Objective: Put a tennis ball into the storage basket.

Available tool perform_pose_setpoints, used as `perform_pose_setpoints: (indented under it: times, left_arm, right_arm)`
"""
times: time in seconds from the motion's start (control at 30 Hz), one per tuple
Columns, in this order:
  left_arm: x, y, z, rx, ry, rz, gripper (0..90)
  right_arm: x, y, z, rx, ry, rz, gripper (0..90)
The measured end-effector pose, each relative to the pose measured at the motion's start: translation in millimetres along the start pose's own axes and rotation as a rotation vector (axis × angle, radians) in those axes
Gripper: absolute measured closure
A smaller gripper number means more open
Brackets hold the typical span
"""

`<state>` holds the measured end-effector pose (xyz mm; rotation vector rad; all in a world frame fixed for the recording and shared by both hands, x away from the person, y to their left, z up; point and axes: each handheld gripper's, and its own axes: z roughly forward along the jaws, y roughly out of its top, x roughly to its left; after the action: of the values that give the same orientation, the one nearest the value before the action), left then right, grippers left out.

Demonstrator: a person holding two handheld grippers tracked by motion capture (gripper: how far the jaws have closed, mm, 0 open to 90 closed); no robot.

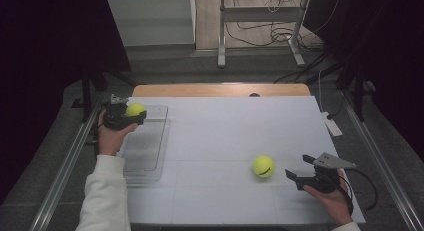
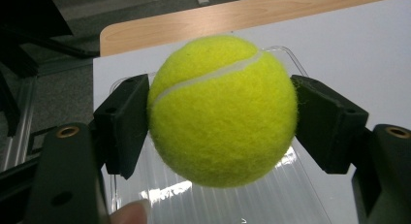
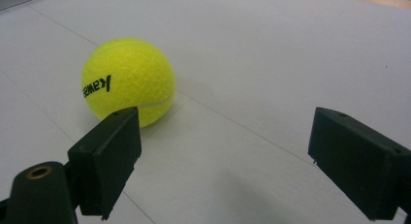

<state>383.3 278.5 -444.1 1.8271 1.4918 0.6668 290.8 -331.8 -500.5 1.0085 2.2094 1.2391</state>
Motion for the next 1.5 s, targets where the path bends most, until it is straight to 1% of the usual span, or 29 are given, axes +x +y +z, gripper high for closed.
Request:
perform_pose_setpoints:
  times: [0.17, 0.43, 0.63, 0.87, 1.1, 1.47, 1.5]
  left_arm:
    - [1.1, -0.6, 1.8, 0.010, 0.003, -0.001, 27.0]
    - [1.5, -2.4, 10.7, 0.054, 0.023, 0.015, 27.0]
    - [2.1, -2.6, 12.0, 0.059, 0.024, 0.013, 27.0]
    - [2.0, -3.7, 17.1, 0.087, 0.033, 0.027, 27.0]
    - [3.1, -5.2, 21.7, 0.109, 0.037, 0.027, 27.0]
    - [2.4, -7.8, 29.8, 0.160, 0.039, 0.039, 26.9]
    - [2.3, -8.4, 32.7, 0.172, 0.047, 0.047, 26.9]
  right_arm:
    - [0.2, 0.0, -0.1, 0.000, 0.000, -0.001, 12.1]
    - [0.2, -0.1, 0.1, 0.001, 0.000, -0.002, 12.1]
    - [0.1, -0.2, -0.1, 0.001, 0.000, -0.001, 12.1]
    - [0.0, -0.2, 0.1, 0.001, -0.001, -0.002, 12.1]
    - [-0.1, -0.4, 0.1, -0.001, 0.002, 0.000, 12.1]
    - [-0.3, -0.3, 0.3, 0.001, 0.000, -0.002, 12.1]
    - [-0.2, -0.3, 0.2, 0.001, 0.000, -0.002, 12.1]
